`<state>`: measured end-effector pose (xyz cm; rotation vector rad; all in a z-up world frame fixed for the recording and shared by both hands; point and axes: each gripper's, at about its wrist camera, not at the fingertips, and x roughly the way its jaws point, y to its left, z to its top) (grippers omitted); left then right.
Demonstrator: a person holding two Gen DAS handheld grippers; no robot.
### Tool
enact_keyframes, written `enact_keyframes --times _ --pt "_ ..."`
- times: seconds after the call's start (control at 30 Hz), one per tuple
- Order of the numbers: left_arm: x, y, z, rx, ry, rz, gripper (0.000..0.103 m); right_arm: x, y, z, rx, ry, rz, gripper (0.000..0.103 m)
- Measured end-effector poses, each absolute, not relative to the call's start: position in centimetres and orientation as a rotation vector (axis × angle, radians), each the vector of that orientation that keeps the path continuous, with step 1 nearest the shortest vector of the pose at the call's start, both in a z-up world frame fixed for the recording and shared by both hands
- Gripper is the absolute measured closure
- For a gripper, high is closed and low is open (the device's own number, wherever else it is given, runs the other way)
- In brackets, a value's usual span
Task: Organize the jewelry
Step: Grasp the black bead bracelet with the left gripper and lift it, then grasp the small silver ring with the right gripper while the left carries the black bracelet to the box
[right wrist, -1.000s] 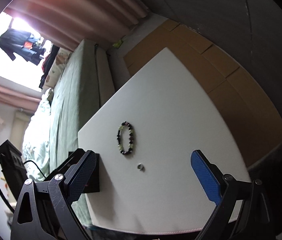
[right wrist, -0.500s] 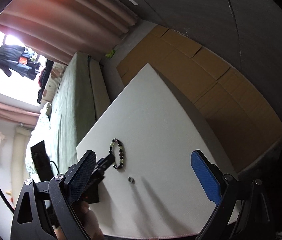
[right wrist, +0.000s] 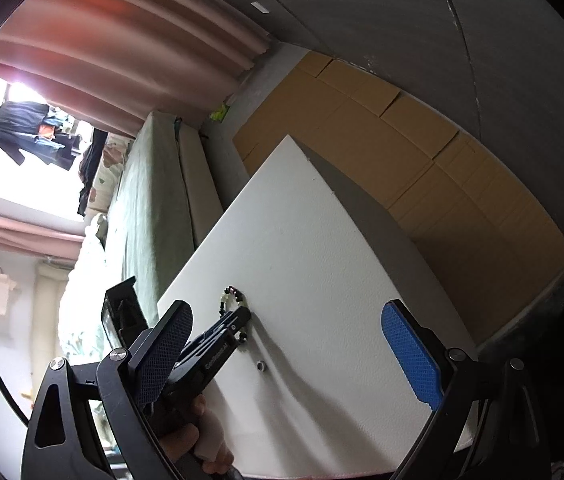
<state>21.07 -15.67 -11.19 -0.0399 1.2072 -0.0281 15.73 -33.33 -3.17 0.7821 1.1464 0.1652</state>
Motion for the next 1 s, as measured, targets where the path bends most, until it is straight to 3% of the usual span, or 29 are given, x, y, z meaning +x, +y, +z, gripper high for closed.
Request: enact_keyframes --times 0.53,0.73,1.0 --pt "14.7 -9.7 -7.1 -0.236 1.098 -0.076 0.093 16.2 -29.7 -2.8 0.657 1.161 0.184 0.009" --pt "13.6 -7.3 -5.7 -0.302 1.059 -0.079 0.093 16.4 -26.2 -3.4 0.511 1.209 0.210 0.022" --pt "12.5 -4.0 -3.7 -0.391 1.015 -0.085 0.093 16.4 -21.5 -4.8 0.370 1.273 0.287 0.050"
